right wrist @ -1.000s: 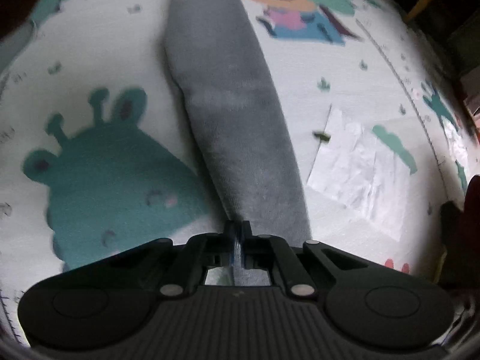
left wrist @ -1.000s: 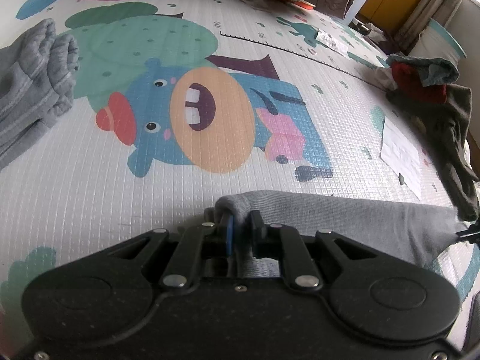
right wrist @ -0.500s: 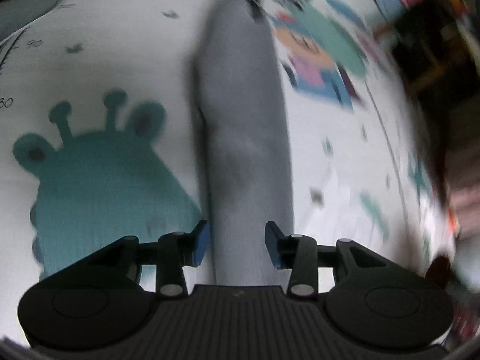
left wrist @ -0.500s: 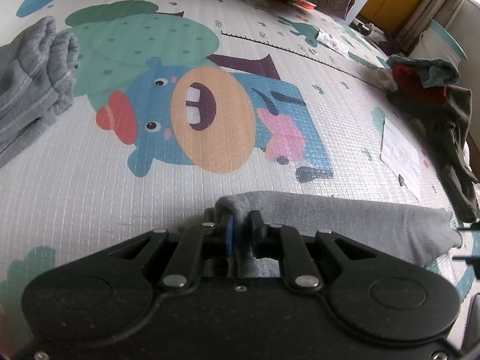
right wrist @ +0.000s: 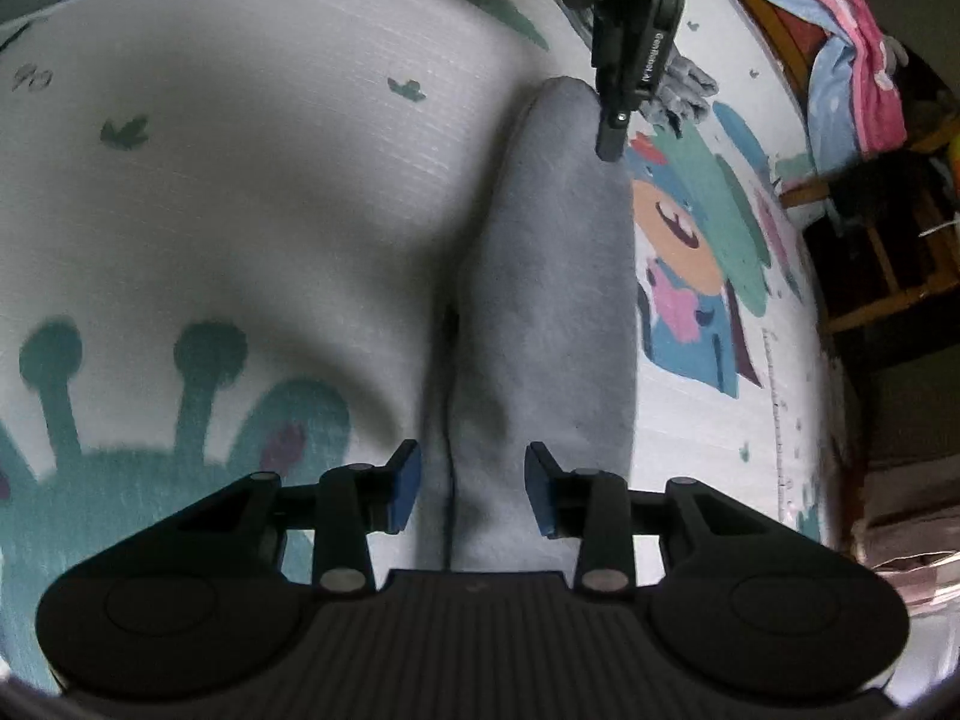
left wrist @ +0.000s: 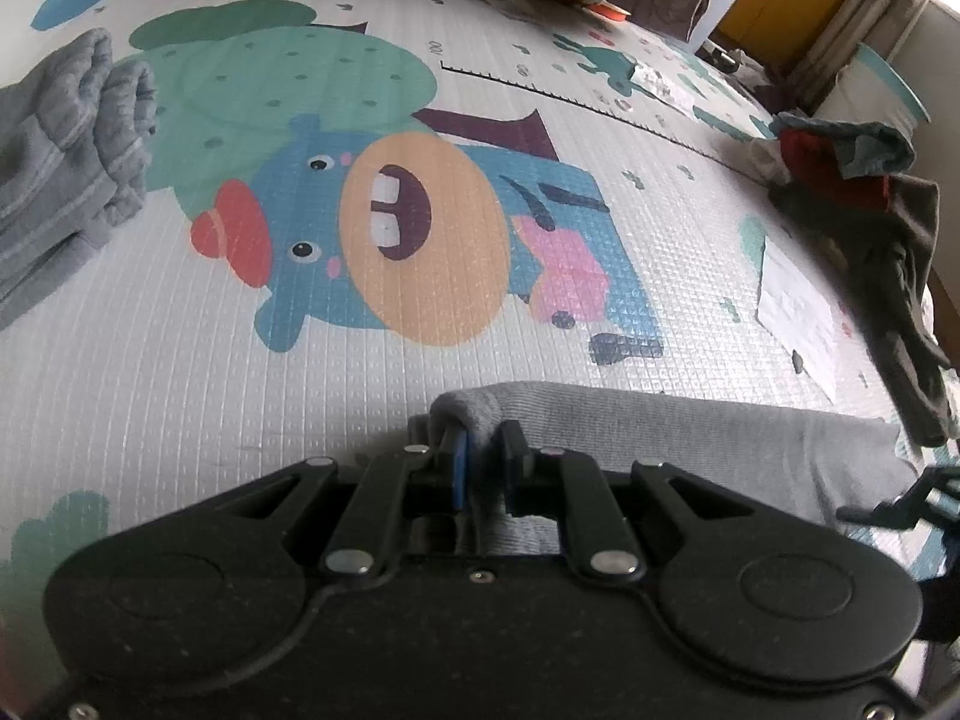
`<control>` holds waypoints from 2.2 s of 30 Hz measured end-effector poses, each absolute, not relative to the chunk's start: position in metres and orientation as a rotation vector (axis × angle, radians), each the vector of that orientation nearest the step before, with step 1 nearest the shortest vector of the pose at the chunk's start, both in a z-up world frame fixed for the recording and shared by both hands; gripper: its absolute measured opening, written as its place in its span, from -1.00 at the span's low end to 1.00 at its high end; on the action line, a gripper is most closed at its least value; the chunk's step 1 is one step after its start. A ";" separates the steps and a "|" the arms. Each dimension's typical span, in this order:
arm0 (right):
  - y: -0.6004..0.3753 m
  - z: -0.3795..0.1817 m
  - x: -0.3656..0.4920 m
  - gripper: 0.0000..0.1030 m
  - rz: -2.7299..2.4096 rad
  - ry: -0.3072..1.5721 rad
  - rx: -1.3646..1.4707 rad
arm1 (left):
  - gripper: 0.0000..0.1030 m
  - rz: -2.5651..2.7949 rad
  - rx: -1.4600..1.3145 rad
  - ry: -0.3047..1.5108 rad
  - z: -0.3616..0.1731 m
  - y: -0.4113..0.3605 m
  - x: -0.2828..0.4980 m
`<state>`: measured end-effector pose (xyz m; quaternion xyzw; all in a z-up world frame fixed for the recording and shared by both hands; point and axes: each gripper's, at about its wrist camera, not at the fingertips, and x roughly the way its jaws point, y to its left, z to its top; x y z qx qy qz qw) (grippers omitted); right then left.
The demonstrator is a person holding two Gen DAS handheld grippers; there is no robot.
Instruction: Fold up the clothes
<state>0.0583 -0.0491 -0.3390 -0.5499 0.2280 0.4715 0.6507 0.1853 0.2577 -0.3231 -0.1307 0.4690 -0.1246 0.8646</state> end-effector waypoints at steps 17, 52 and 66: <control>-0.093 -0.315 0.057 0.11 1.008 0.522 -1.129 | -0.78 -0.229 -0.343 0.971 -0.324 0.269 0.181; -0.233 -0.316 0.223 -0.62 0.783 1.056 -0.614 | -0.79 -0.265 -0.299 0.966 -0.326 0.269 0.179; -0.219 -0.315 0.175 -0.04 0.826 0.958 -0.529 | -0.44 -0.328 0.118 0.714 -0.288 0.195 0.144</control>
